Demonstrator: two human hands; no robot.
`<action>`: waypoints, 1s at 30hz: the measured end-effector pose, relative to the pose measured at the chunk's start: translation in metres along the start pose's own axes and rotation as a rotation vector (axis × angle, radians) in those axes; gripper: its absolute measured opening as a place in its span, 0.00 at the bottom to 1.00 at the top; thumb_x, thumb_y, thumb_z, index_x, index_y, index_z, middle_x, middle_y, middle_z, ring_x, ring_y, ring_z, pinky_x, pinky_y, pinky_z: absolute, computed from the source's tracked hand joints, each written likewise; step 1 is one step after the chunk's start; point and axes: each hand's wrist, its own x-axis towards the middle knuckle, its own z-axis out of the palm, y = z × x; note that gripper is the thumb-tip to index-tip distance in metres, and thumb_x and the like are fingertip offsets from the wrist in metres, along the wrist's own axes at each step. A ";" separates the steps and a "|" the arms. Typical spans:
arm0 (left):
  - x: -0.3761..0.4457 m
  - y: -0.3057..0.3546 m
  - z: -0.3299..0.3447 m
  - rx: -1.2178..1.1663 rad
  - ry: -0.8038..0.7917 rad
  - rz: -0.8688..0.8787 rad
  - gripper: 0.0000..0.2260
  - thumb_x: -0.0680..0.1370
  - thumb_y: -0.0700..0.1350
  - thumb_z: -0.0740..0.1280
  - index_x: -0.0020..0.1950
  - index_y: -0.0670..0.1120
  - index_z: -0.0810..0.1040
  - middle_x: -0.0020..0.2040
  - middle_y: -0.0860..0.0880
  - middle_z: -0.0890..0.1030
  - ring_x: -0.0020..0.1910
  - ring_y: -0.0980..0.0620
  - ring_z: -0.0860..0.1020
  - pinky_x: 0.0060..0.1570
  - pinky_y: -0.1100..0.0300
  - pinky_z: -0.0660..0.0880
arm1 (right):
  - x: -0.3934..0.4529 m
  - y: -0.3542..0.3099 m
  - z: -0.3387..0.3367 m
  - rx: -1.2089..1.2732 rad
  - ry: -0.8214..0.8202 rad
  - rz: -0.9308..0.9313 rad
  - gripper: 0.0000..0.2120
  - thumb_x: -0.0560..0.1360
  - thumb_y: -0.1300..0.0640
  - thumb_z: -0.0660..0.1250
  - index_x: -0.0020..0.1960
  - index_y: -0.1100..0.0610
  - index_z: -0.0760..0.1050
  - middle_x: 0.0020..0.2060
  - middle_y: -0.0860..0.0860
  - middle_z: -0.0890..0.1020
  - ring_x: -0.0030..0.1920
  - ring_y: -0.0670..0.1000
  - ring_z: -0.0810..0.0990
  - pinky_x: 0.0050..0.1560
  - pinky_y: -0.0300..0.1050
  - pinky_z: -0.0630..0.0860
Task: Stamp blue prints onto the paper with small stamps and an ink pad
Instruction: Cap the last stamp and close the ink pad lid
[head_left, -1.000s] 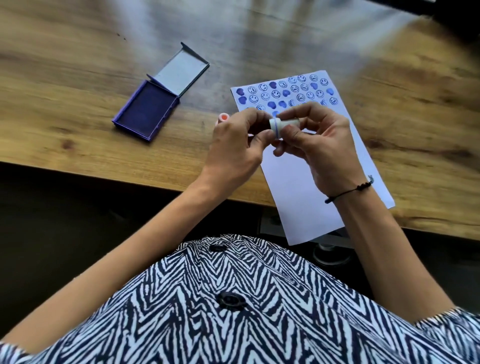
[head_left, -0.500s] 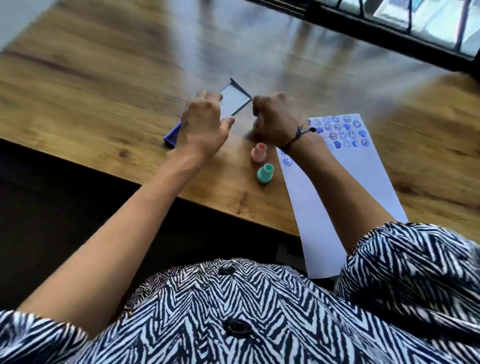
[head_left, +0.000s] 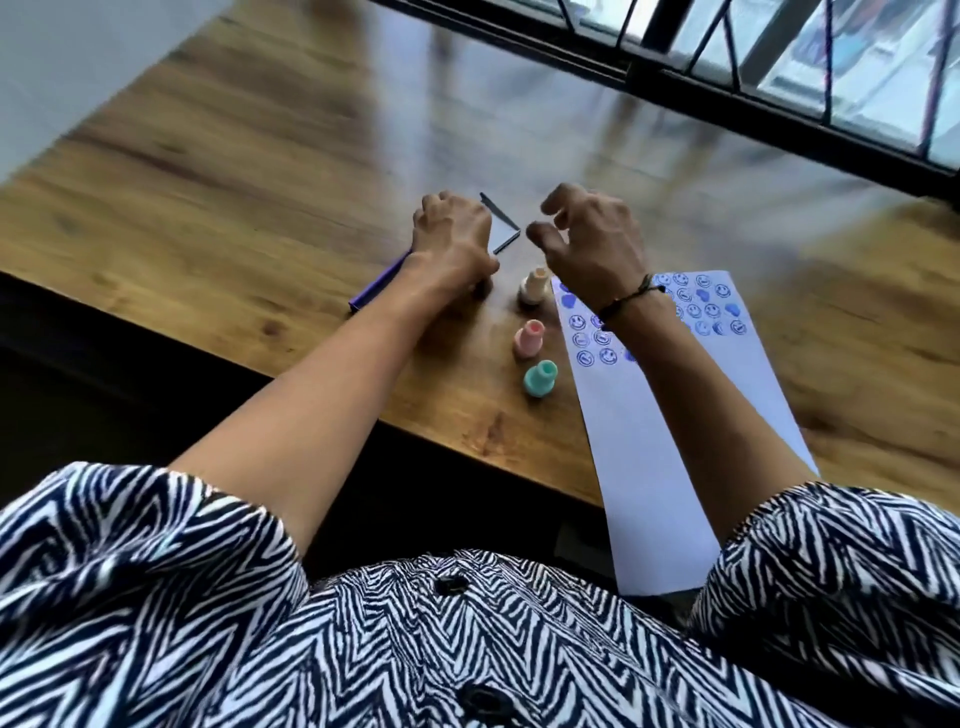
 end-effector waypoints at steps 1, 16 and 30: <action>-0.003 -0.002 -0.004 -0.056 0.036 -0.010 0.23 0.69 0.49 0.69 0.57 0.35 0.72 0.59 0.34 0.74 0.59 0.35 0.71 0.58 0.48 0.71 | 0.003 0.000 -0.002 0.026 0.019 0.021 0.14 0.74 0.51 0.63 0.55 0.59 0.74 0.52 0.60 0.82 0.55 0.60 0.78 0.53 0.51 0.73; -0.091 -0.043 -0.029 -0.694 0.417 0.189 0.27 0.70 0.43 0.69 0.66 0.35 0.66 0.60 0.36 0.75 0.60 0.43 0.75 0.64 0.51 0.72 | 0.010 -0.045 -0.005 1.062 -0.772 0.207 0.18 0.77 0.41 0.54 0.53 0.54 0.72 0.46 0.59 0.79 0.40 0.55 0.80 0.52 0.48 0.78; -0.099 -0.109 -0.006 -1.228 0.201 -0.232 0.24 0.72 0.53 0.55 0.65 0.42 0.68 0.51 0.45 0.79 0.53 0.51 0.77 0.54 0.66 0.74 | -0.033 -0.058 0.052 -0.071 -0.370 -0.222 0.34 0.62 0.41 0.71 0.61 0.56 0.64 0.59 0.59 0.72 0.58 0.61 0.68 0.58 0.55 0.69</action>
